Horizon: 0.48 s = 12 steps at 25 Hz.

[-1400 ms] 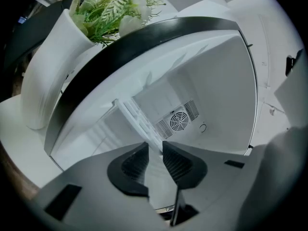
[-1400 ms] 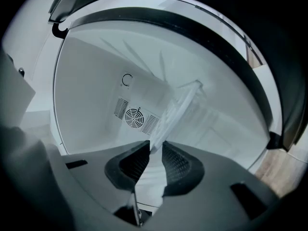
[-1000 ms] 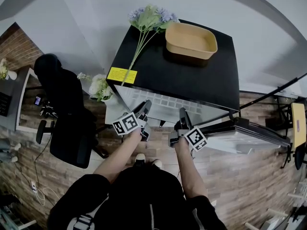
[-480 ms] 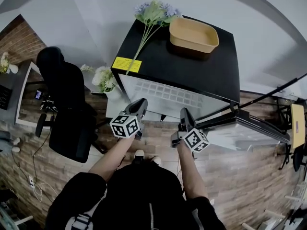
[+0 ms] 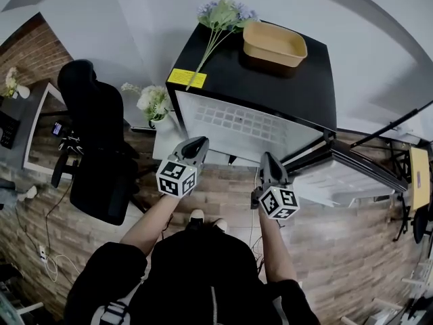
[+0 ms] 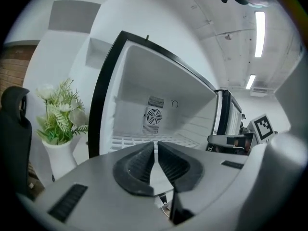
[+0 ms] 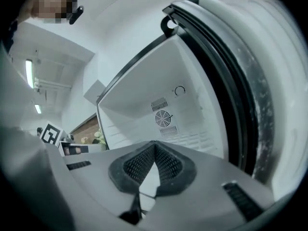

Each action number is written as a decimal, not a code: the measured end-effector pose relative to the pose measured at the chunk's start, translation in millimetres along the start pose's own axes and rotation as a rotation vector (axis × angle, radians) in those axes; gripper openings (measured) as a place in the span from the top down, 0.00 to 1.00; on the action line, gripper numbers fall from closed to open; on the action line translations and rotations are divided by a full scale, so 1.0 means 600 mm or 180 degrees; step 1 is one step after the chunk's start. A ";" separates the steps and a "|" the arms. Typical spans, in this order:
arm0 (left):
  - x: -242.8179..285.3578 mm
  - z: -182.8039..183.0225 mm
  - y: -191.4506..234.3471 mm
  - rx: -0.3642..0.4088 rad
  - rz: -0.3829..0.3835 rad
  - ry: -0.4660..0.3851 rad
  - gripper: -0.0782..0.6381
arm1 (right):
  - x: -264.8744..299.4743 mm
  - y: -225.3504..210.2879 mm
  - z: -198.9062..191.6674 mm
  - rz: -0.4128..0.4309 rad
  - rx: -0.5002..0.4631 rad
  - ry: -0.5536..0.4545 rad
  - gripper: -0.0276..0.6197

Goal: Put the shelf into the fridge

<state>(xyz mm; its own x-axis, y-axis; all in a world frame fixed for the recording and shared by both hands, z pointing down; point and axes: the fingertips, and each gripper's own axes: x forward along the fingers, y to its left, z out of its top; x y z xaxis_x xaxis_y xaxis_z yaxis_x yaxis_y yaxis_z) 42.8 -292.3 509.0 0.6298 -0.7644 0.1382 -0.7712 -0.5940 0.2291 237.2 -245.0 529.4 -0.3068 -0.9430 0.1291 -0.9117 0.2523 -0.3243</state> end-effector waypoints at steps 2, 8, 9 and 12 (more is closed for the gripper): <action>-0.008 0.007 -0.009 0.0097 -0.0031 -0.0014 0.83 | -0.011 0.008 0.003 0.0005 -0.0118 0.0004 0.95; -0.026 0.010 -0.024 0.0197 -0.0080 -0.0035 0.83 | -0.041 0.016 0.007 -0.0008 -0.0219 -0.0048 0.95; -0.028 0.010 -0.027 0.0208 -0.0088 -0.0033 0.83 | -0.044 0.017 0.008 -0.0012 -0.0223 -0.0054 0.95; -0.031 0.008 -0.032 0.0211 -0.0102 -0.0025 0.83 | -0.054 0.017 0.010 -0.0020 -0.0232 -0.0063 0.95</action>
<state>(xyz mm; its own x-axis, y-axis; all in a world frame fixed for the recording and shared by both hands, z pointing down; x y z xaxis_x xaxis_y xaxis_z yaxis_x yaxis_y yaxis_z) 45.5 -268.0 497.4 0.6538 -0.7464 0.1242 -0.7552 -0.6334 0.1690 239.4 -213.4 516.2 -0.2962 -0.9485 0.1122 -0.9313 0.2607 -0.2543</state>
